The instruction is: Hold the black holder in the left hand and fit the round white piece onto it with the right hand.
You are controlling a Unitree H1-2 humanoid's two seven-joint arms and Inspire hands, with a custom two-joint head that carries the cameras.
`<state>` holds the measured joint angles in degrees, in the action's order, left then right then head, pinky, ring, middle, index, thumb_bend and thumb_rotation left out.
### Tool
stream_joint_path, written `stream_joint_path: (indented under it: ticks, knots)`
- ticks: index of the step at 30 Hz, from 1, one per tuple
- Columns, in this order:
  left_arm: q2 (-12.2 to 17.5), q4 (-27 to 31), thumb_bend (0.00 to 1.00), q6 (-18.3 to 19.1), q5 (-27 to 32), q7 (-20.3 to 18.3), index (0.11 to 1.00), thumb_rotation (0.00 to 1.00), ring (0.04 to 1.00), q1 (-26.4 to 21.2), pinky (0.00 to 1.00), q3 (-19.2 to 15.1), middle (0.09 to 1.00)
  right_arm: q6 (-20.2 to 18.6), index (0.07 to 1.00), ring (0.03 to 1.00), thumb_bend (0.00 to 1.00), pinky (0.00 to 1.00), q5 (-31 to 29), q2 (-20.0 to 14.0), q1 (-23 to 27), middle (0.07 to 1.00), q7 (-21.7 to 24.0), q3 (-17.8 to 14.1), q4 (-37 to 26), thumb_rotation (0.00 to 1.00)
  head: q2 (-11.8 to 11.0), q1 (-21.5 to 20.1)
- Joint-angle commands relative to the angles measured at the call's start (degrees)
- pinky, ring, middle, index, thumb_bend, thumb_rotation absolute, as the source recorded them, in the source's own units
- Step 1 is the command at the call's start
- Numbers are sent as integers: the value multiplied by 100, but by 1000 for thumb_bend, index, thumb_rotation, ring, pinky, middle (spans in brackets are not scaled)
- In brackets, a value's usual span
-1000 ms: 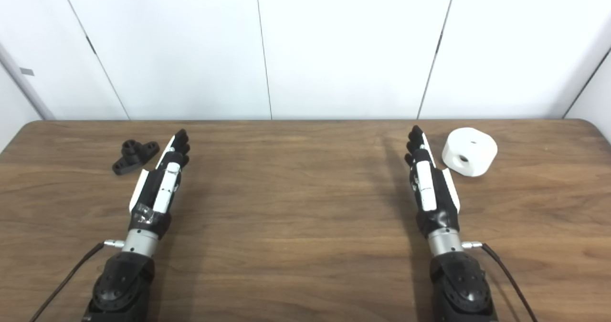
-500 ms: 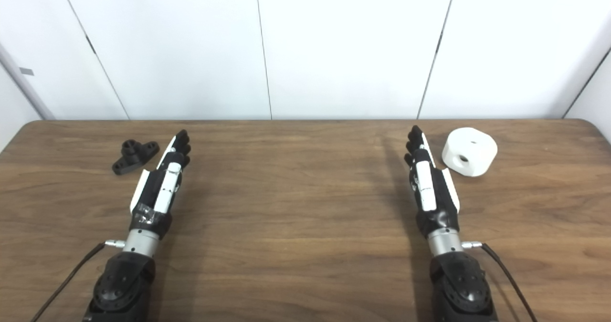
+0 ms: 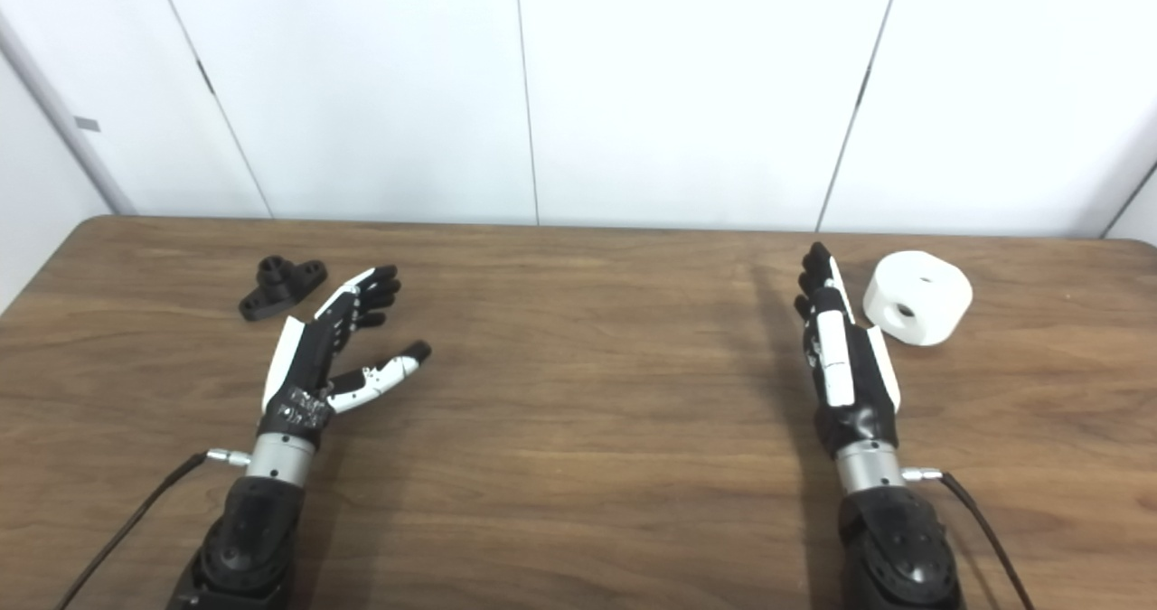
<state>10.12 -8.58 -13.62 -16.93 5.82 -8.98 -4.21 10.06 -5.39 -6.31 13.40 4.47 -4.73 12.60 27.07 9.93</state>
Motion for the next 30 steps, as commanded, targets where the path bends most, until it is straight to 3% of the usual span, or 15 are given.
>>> stream_joint_path:
  ticks: [1, 6, 8, 15, 18, 25, 30]
  knots:
    - [189, 149, 802, -390, -376, 342, 798, 106, 767, 104, 726, -41, 772, 192, 1000, 1000, 472, 1000, -38, -37, -101, 1000, 67, 3, 254, 1000, -4, 47]
    - [411, 501, 846, -436, -1053, 741, 748, 92, 726, 161, 676, -98, 739, 136, 1000, 1000, 435, 1000, -48, -14, -99, 1000, 39, 7, 165, 1000, 9, 118]
    - [552, 524, 862, -509, -1362, 911, 744, 131, 712, 144, 650, -103, 734, 119, 1000, 1000, 424, 1000, -73, -9, -107, 1000, 46, 1, 137, 1000, 25, 131]
    - [1022, 468, 858, -484, -1676, 1207, 803, 297, 796, -22, 715, -272, 823, 112, 1000, 1000, 426, 1000, -168, -13, -87, 1000, 76, -28, 173, 1000, 10, 261]
    - [1157, 317, 856, -414, -1752, 1413, 830, 318, 832, -125, 750, -433, 857, 162, 1000, 1000, 427, 1000, -170, -33, -70, 1000, 108, -9, 253, 1000, -14, 299]
    - [1259, -132, 879, -62, -1089, 1375, 960, 338, 956, -420, 873, -877, 975, 277, 1000, 1000, 436, 1000, -174, -49, -45, 1000, 155, -8, 375, 1000, -68, 422]
    - [1550, -527, 902, 162, -797, 1127, 993, 346, 964, -623, 885, -919, 994, 246, 1000, 1000, 409, 1000, -149, -65, -49, 1000, 144, -13, 351, 1000, -86, 470]
